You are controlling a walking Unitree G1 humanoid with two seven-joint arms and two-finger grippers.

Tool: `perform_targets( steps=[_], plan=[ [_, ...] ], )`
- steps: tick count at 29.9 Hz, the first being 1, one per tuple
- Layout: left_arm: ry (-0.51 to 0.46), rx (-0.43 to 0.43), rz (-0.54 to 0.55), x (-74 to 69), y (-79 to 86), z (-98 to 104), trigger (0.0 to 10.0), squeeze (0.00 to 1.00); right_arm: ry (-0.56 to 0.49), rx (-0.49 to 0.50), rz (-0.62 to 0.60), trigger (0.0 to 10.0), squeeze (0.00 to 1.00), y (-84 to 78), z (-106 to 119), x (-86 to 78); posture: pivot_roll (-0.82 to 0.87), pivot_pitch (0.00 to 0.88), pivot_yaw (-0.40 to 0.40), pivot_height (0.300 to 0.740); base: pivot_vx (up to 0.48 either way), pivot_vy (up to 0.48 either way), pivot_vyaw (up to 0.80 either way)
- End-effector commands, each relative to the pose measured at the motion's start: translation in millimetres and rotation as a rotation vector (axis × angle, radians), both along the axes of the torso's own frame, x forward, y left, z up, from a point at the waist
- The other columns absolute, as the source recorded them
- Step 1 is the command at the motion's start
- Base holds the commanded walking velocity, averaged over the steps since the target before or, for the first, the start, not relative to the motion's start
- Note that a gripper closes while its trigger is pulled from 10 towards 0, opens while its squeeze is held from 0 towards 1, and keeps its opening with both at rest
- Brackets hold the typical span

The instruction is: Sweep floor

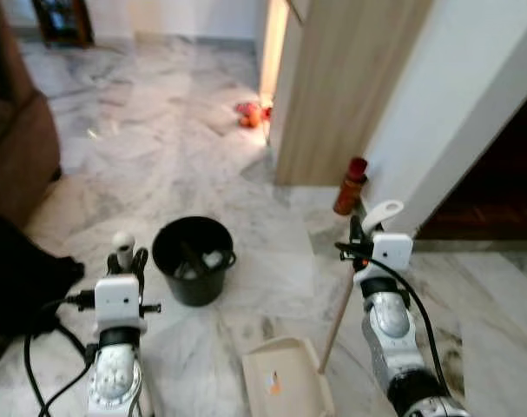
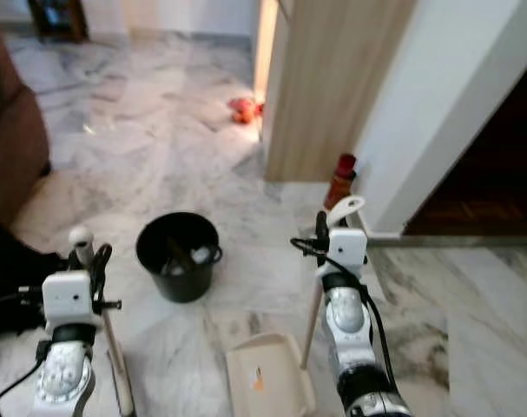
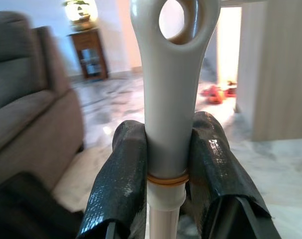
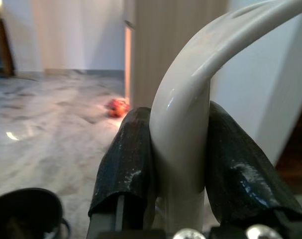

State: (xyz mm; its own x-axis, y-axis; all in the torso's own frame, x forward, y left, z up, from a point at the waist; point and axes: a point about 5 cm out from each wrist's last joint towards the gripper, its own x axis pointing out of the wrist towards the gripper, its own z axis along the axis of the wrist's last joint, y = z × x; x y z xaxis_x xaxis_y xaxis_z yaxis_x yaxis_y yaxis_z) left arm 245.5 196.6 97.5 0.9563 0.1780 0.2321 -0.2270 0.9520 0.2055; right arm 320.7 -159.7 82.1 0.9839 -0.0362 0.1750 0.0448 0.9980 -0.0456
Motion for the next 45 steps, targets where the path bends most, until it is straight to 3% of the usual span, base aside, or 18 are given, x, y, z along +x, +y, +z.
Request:
perform_targets(
  steps=[1,12,45],
  plan=[
    [-0.012,0.009,-0.028,4.3,-4.7,2.5,10.0,0.0,-0.012,0.013,-0.025,10.0,0.0,-4.6,6.2,5.3,0.07,0.062,-0.089,0.74,0.0,0.0,-0.8],
    [-0.038,0.011,-0.043,16.5,-4.6,8.4,10.0,0.0,-0.008,0.016,-0.042,10.0,0.0,-7.8,6.9,7.3,0.08,0.019,-0.081,0.74,0.0,0.0,-0.8],
    [-0.032,0.024,-0.044,18.3,-5.7,6.4,10.0,0.0,0.008,0.011,-0.033,10.0,0.0,-3.2,4.9,8.9,0.1,0.017,-0.074,0.74,0.0,-0.031,-0.8]
  ],
)
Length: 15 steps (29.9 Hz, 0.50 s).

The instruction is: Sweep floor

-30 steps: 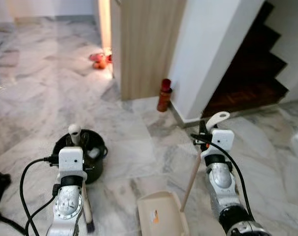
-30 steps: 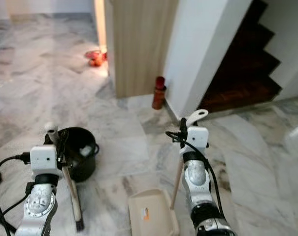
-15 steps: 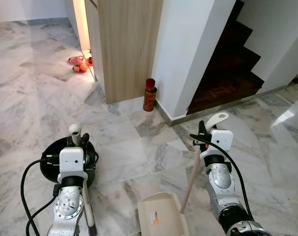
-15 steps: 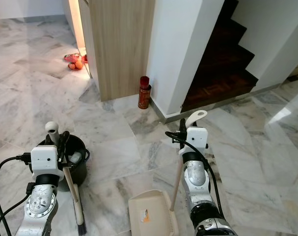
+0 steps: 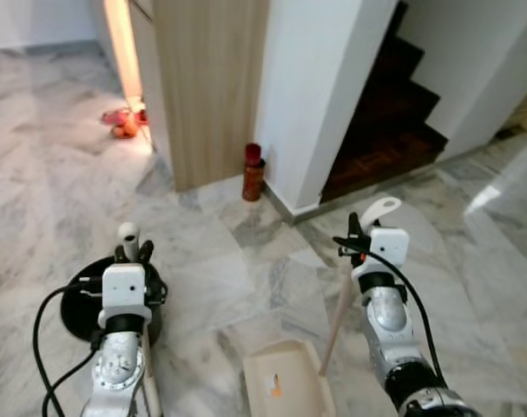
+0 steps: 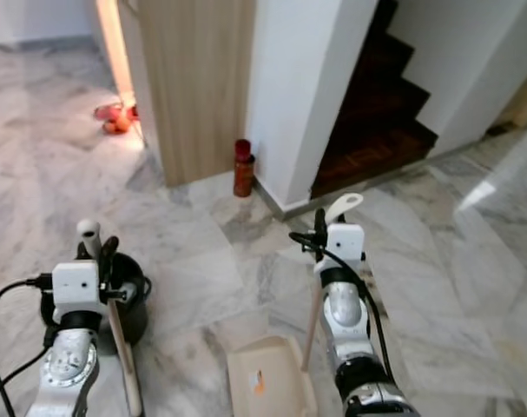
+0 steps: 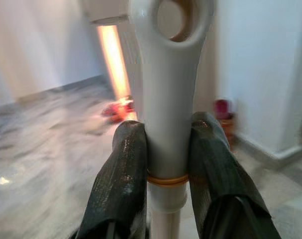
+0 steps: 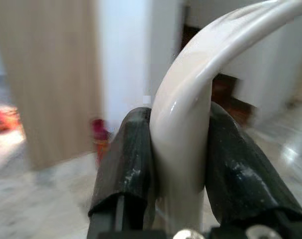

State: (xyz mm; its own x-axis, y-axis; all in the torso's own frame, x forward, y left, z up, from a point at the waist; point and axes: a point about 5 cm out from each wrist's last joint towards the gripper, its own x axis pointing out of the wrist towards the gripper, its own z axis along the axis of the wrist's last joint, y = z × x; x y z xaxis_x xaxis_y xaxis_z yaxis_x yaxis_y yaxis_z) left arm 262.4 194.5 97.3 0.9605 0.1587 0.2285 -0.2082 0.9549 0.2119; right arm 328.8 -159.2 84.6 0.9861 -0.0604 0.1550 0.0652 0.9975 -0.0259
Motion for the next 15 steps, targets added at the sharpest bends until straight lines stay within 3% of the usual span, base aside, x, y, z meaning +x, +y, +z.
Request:
perform_targets(
  steps=[1,15],
  plan=[
    [-0.036,0.019,-0.026,1.7,-2.9,6.8,10.0,0.0,-0.01,-0.009,-0.013,10.0,0.0,-3.3,2.2,0.8,0.1,0.017,-0.073,0.74,0.0,0.0,-0.8],
    [-0.01,0.064,-0.078,10.1,7.7,10.3,10.0,0.0,-0.017,0.034,-0.057,10.0,0.0,7.2,-1.7,-2.9,0.09,0.009,0.006,0.74,0.0,0.0,-0.8]
  ],
)
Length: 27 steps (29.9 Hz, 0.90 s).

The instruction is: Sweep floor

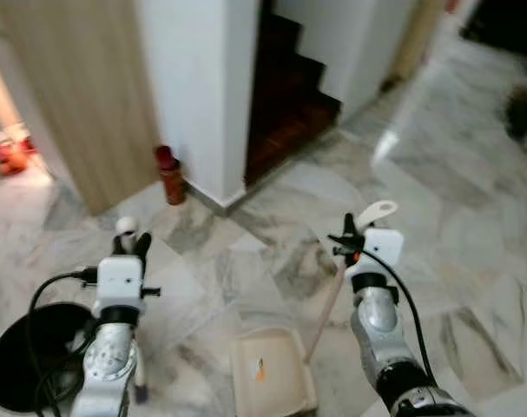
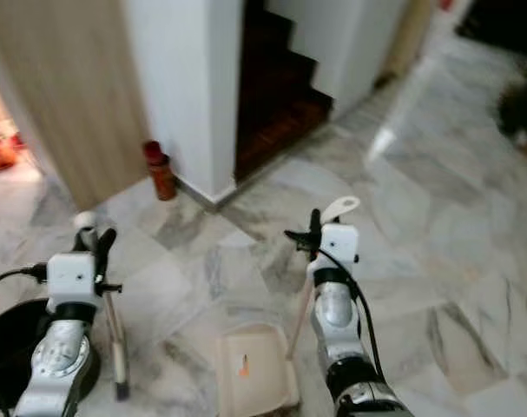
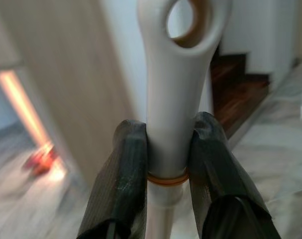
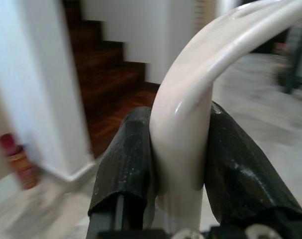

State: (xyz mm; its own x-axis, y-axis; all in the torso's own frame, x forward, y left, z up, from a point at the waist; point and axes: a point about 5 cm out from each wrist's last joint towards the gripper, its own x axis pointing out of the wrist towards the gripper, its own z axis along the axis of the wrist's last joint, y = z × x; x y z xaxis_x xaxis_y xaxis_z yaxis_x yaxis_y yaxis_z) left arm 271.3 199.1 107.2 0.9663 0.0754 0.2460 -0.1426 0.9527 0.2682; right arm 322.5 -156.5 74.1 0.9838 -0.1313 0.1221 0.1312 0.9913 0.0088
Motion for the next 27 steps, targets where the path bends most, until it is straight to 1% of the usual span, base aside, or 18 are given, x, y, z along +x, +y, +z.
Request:
perform_targets(
  steps=[1,7,12,16,21,27],
  plan=[
    [0.002,0.004,-0.008,1.9,3.4,0.5,10.0,0.0,-0.049,-0.005,0.01,10.0,0.0,5.3,8.8,3.0,0.09,0.01,0.007,0.74,0.0,0.0,-0.8],
    [0.009,0.01,-0.018,7.6,5.4,2.0,10.0,0.0,-0.069,-0.005,0.014,10.0,0.0,8.7,11.4,2.1,0.06,0.023,0.024,0.74,0.0,0.0,-0.8],
    [0.012,0.013,-0.032,13.8,4.8,4.2,10.0,0.0,-0.085,-0.008,-0.014,10.0,0.0,2.9,14.8,2.8,0.05,0.033,0.035,0.74,0.0,0.0,-0.8],
    [0.035,0.002,-0.048,18.4,2.6,-0.1,10.0,0.0,-0.091,-0.009,-0.026,10.0,0.0,1.0,15.9,2.1,0.02,0.032,0.04,0.74,0.0,0.0,-0.8],
    [0.019,-0.014,-0.05,22.8,-1.2,3.6,10.0,0.0,-0.116,-0.009,-0.032,10.0,0.0,-1.9,22.0,3.6,0.0,0.046,0.032,0.74,0.0,0.0,-0.8],
    [0.009,-0.024,-0.053,23.6,-4.0,4.0,10.0,0.0,-0.119,-0.022,-0.034,10.0,0.0,-5.5,21.8,0.4,0.0,0.061,0.007,0.74,0.0,0.0,-0.8]
  ],
)
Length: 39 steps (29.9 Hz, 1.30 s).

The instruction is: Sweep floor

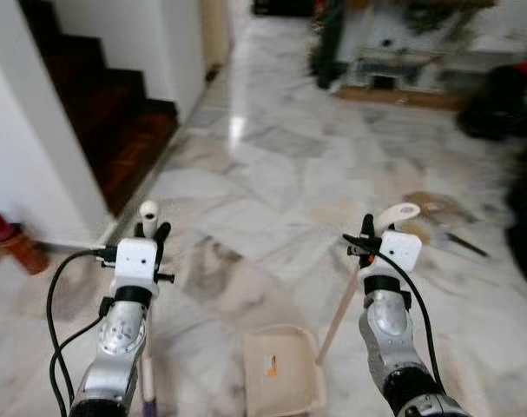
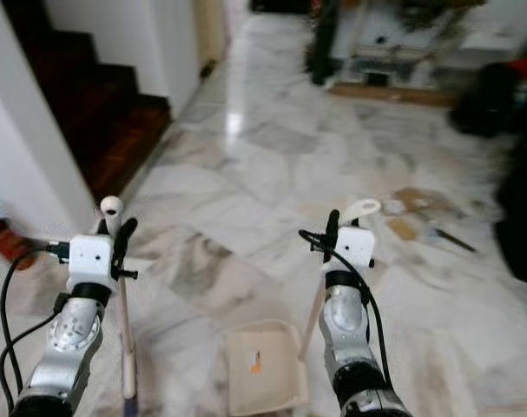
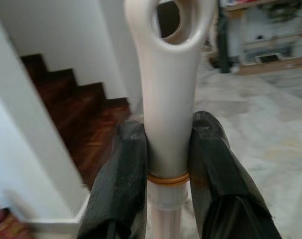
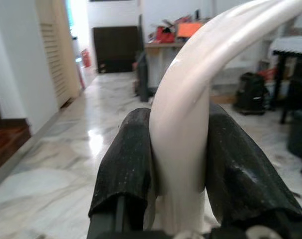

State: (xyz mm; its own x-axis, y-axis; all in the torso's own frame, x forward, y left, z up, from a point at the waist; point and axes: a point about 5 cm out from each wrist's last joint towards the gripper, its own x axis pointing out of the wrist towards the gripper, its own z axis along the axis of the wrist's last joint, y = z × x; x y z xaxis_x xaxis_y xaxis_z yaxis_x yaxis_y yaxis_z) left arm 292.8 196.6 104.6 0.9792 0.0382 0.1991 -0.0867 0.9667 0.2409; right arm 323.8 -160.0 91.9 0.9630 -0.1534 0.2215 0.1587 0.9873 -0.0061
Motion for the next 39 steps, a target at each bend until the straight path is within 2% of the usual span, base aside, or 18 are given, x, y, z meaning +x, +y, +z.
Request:
perform_targets(
  steps=[1,11,19,22,27,39],
  plan=[
    [-0.039,0.007,-0.007,1.7,-2.0,6.6,10.0,0.0,-0.022,0.006,-0.003,10.0,0.0,-2.3,3.7,-1.6,0.0,0.062,0.005,0.74,0.0,0.0,-0.8],
    [-0.054,-0.018,0.005,-3.2,-4.7,7.6,10.0,0.0,-0.008,-0.016,0.012,10.0,0.0,-5.4,1.8,-4.7,0.0,0.08,-0.022,0.74,0.0,0.0,-0.8],
    [-0.057,-0.038,-0.002,-4.8,-9.2,7.7,10.0,0.0,-0.027,-0.034,0.017,10.0,0.0,-9.6,5.0,-6.7,-0.01,0.075,-0.038,0.74,0.0,0.0,0.0],
    [-0.048,-0.077,-0.008,-5.0,-10.3,7.0,10.0,0.0,-0.024,-0.04,0.019,10.0,0.0,-10.0,4.5,-7.3,-0.01,0.066,-0.039,0.74,0.0,0.0,0.0],
    [-0.042,-0.081,-0.04,-5.4,-15.8,5.8,10.0,0.0,-0.021,-0.043,0.015,10.0,0.0,-10.7,3.6,-8.4,0.0,0.052,-0.038,0.74,0.0,0.0,0.0],
    [-0.043,-0.076,-0.061,-1.5,-15.0,10.4,10.0,0.0,-0.031,-0.017,-0.01,10.0,0.0,-9.7,4.6,-8.0,0.01,0.023,0.004,0.74,0.0,0.0,0.0]
  ],
)
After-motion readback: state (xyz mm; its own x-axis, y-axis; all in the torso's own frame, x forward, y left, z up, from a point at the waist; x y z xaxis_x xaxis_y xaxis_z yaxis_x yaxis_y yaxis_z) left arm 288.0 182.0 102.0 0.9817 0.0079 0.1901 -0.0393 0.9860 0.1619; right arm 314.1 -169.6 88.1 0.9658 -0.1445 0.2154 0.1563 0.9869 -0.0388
